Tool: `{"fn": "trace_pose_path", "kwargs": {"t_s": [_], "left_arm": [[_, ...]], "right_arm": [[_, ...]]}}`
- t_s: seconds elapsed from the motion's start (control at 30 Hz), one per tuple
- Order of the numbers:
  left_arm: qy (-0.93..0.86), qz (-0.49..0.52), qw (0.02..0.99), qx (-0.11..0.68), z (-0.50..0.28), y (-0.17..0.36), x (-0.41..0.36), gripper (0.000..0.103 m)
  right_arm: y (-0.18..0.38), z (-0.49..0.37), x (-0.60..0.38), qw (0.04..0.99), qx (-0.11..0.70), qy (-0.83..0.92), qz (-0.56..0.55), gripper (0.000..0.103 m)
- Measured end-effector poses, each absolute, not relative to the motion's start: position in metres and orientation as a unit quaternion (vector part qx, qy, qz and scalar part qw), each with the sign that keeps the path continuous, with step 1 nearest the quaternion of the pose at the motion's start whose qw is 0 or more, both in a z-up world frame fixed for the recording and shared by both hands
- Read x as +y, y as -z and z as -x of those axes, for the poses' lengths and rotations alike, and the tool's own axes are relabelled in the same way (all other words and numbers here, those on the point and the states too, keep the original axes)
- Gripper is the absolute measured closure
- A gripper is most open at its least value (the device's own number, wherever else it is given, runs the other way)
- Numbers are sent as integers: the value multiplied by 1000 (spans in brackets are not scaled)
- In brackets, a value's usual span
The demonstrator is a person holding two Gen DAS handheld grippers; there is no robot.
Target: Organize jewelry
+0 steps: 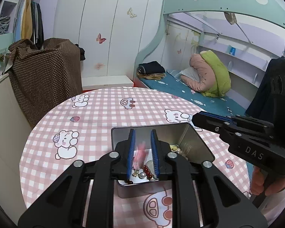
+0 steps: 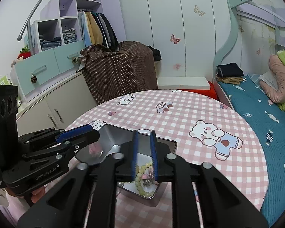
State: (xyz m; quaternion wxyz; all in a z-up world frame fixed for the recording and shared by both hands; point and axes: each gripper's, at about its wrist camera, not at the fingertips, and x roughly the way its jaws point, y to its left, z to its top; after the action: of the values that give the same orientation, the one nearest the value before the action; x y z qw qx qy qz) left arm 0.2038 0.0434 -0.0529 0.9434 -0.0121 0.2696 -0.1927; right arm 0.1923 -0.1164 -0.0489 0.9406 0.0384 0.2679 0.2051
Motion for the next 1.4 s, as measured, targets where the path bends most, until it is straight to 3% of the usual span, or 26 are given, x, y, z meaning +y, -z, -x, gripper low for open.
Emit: {"fn": "trace_pose_path", "kwargs": {"t_s": [0.03,0.07,0.1,0.23,0.67,1.4], "left_arm": [[184,12,945,270,-204,53,44,49],[176,13,947,267,-204,52,45,40],[175,14,948,266,-205,53,46,40],[170,14,948,268,-204,52,48,37],[139,7,951,275,-195,51,46,13],[102,-12,971,216,-120,21,25,7]], "right_arm": [[48,-192,-118,943,267,-195,-39,56],[48,-190,-120,947,261,-180,-37,42],[47,-190,-121,951,254,-170,-36,28],[47,-188,-130,954,254,-156,-41,23],[59,-175,-146,954,269,-127,-42,9],[34,-103,-156,975,203,-81,-32,7]]}}
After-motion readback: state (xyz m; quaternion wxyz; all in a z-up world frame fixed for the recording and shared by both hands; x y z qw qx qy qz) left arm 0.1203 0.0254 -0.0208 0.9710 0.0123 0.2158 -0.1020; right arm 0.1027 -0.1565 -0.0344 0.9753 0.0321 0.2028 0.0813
